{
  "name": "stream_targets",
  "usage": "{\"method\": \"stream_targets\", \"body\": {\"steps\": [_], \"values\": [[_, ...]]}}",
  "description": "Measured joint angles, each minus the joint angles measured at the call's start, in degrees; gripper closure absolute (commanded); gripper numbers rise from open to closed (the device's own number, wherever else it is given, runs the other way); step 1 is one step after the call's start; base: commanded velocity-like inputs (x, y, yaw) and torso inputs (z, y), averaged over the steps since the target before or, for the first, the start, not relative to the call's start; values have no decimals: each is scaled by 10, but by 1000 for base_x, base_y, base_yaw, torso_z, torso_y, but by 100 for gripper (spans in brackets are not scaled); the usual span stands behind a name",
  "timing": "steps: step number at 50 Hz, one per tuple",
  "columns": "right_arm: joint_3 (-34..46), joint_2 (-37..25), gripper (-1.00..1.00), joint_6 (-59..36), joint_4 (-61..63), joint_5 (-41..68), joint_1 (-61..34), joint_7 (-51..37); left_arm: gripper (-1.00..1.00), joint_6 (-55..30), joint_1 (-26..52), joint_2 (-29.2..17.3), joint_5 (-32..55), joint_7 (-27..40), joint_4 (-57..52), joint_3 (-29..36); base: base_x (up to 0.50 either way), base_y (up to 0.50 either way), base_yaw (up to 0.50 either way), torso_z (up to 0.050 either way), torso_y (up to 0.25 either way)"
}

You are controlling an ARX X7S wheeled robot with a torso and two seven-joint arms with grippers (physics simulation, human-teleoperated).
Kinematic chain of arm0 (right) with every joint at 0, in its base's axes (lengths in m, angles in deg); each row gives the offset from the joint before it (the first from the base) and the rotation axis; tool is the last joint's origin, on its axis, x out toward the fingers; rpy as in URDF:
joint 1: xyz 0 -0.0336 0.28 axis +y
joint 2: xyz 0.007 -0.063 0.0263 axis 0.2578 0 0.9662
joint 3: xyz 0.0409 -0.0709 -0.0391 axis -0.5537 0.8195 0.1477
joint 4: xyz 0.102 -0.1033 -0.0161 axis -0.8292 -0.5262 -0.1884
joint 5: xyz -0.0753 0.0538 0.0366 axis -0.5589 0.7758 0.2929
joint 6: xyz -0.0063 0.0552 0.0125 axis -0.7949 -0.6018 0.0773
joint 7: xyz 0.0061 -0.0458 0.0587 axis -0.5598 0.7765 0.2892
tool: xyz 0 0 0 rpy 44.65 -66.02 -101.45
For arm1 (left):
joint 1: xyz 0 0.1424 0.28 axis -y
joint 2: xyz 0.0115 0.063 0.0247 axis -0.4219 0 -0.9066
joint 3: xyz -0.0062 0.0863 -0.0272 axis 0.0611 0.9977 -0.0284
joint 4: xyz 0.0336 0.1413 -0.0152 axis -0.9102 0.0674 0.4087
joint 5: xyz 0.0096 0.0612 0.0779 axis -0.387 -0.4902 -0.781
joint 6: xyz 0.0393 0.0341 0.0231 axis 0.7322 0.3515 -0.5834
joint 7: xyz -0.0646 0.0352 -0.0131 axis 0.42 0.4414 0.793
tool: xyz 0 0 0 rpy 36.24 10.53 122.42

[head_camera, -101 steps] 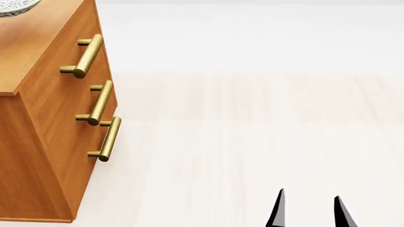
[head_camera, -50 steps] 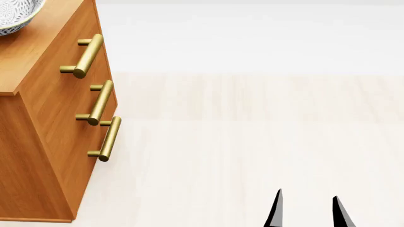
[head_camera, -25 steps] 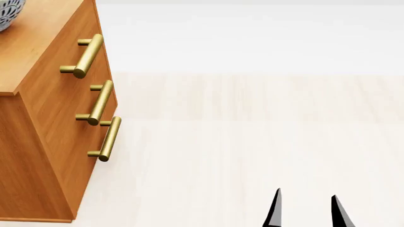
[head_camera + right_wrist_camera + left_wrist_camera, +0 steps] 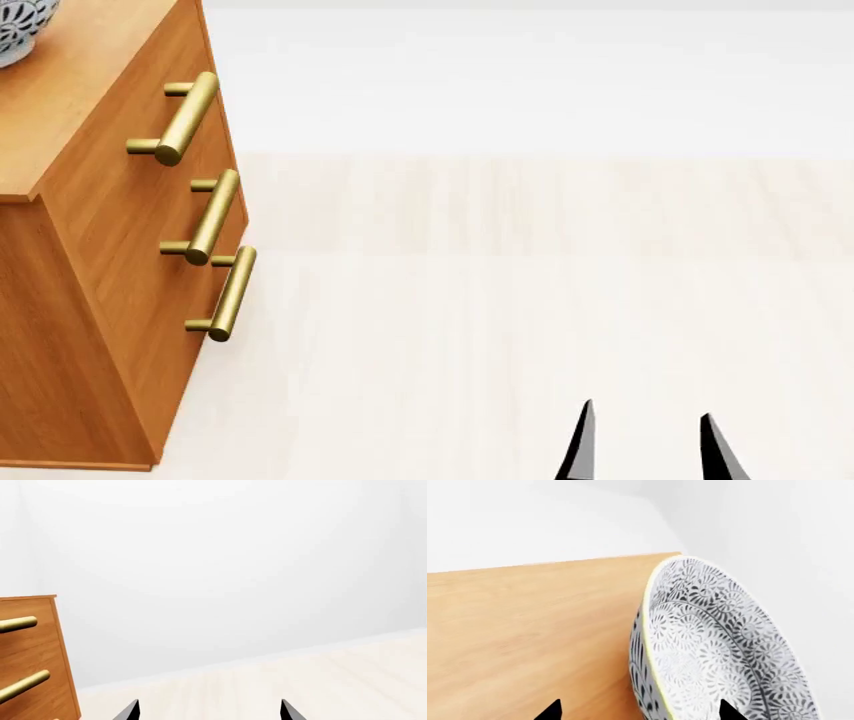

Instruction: Put the bowl on top of the cabinet.

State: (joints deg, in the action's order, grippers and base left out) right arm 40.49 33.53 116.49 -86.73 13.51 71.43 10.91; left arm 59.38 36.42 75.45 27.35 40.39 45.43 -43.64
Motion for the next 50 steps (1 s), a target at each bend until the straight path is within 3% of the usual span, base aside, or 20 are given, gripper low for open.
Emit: {"method": "stream_targets", "body": {"steps": [19, 34, 50], "values": [[5, 2, -100, -3, -5, -2, -6, 1, -100, -22, 34, 19, -16, -43, -8, 44, 0, 0, 0, 0, 0], [8, 1, -100, -4, -5, -4, -7, 0, -100, -127, 22, 76, -40, -55, -173, 95, 0, 0, 0, 0, 0], [10, 0, -100, -3, -2, -6, -5, -3, -100, -221, -21, 99, 78, -26, -325, 253, 0, 0, 0, 0, 0]]}}
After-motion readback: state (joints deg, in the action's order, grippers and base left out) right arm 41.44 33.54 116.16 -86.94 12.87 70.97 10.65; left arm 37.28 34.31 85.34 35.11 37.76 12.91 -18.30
